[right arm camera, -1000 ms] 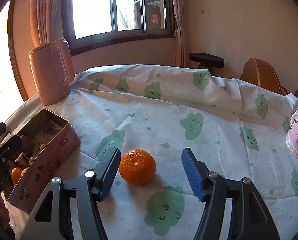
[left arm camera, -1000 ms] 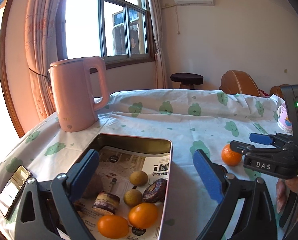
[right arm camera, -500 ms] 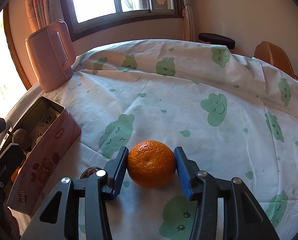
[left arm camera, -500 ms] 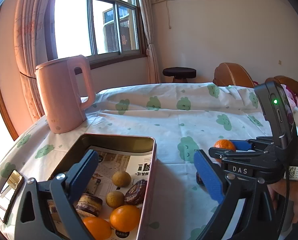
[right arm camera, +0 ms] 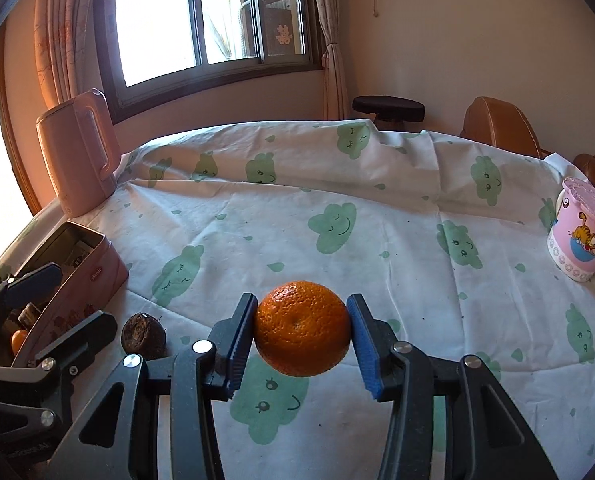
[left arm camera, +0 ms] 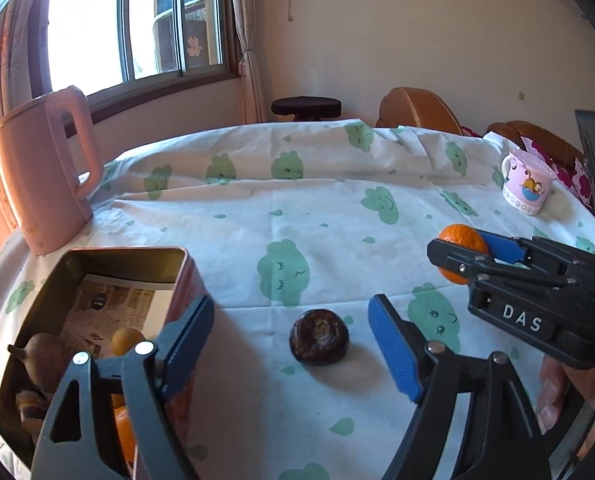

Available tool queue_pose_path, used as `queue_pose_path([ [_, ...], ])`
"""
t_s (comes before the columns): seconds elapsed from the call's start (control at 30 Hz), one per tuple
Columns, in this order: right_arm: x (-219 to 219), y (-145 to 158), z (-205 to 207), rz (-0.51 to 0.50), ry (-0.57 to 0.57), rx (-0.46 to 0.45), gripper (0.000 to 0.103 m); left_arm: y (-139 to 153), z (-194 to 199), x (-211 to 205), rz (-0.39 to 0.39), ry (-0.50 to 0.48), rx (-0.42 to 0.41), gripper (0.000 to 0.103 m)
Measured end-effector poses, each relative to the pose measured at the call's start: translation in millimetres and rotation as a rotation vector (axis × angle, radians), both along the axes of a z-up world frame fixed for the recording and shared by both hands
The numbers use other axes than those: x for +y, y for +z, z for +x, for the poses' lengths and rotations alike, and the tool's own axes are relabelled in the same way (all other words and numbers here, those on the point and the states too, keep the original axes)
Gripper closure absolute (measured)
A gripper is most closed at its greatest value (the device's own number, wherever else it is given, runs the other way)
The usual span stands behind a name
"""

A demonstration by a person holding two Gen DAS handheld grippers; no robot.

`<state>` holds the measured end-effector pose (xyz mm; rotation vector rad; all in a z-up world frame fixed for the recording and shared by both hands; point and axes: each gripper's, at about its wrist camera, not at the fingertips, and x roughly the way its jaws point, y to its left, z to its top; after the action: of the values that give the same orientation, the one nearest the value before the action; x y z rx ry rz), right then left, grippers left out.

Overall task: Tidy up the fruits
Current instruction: 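Grasp the dark brown round fruit with the left gripper, then lift the orange and dark brown fruit and carry them toward the tin box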

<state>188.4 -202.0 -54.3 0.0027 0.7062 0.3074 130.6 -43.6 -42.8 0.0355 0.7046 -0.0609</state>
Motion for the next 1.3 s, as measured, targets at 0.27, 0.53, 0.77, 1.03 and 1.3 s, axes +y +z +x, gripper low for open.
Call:
queue_pose_path([
  [0.27, -6, 0, 2, 0.047, 0.014, 0.009, 0.054, -25, 27, -11, -0.025, -0.023, 0.156, 0.050],
  [0.53, -5, 0, -1, 0.059, 0.036, 0.004, 0.054, -28, 29, -12, -0.035, -0.023, 0.169, 0.064],
  [0.77, -1, 6, -10, 0.045, 0.063, -0.050, 0.054, -18, 21, -14, 0.005, -0.006, 0.102, 0.064],
  [1.03, -3, 10, -16, 0.054, 0.062, -0.089, 0.054, -10, 13, -14, 0.022, 0.004, 0.037, 0.064],
  [1.3, -8, 13, -19, 0.081, 0.054, -0.114, 0.054, -2, 4, -14, 0.032, 0.011, -0.032, 0.064],
])
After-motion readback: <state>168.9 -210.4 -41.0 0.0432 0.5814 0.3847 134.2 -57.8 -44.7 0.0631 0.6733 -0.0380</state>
